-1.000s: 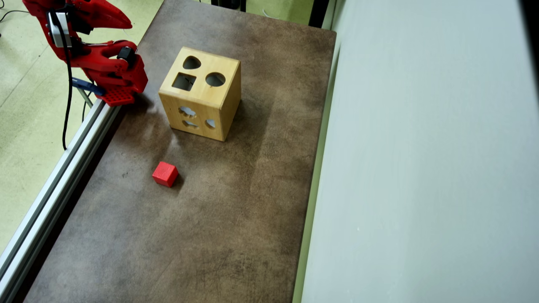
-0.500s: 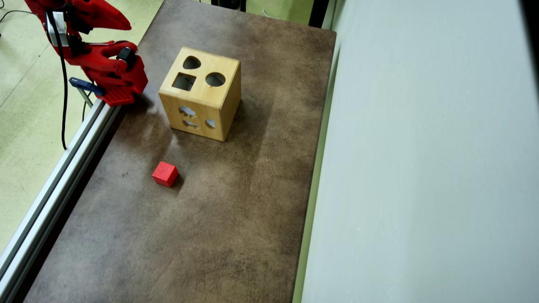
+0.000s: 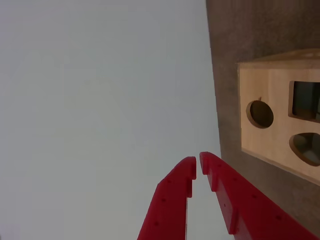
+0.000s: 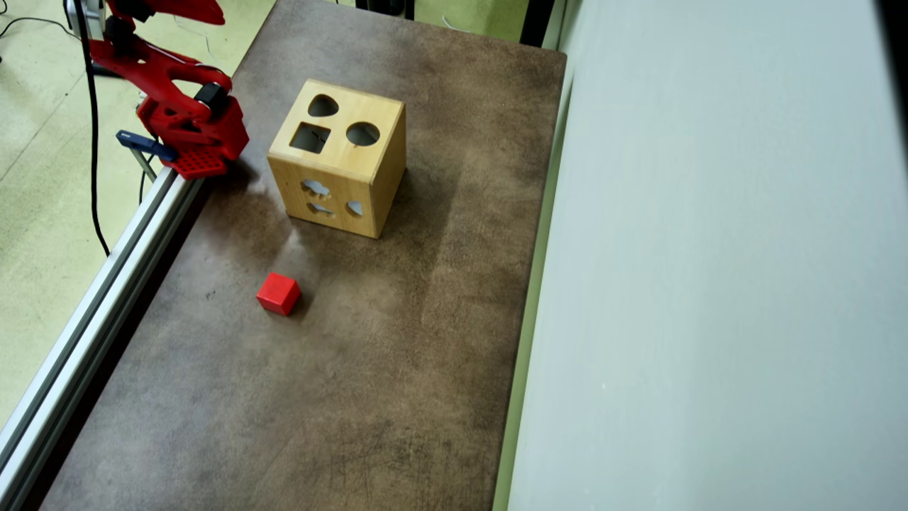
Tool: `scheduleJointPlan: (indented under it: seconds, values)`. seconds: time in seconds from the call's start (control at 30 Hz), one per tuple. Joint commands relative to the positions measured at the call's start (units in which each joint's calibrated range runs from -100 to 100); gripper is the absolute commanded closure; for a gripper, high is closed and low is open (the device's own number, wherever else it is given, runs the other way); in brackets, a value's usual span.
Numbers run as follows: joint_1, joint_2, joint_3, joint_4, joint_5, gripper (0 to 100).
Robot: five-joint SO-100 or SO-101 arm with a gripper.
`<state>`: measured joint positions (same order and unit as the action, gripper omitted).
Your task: Pick and place the red cube on the square hole
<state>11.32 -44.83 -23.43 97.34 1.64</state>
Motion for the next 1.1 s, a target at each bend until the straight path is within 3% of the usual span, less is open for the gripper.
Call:
scheduleJointPlan:
  seconds: [0.0,0.2,0.5,1.07]
  values:
    - [6.29,9.8,-3.58,0.01,4.05,98]
    - [13.35,19.9,-2.87,-0.07,12.75,98]
    - [19.36,37.31,-2.78,0.17,21.49,98]
    - [21.0,61.09,-2.69,-0.23,21.93,98]
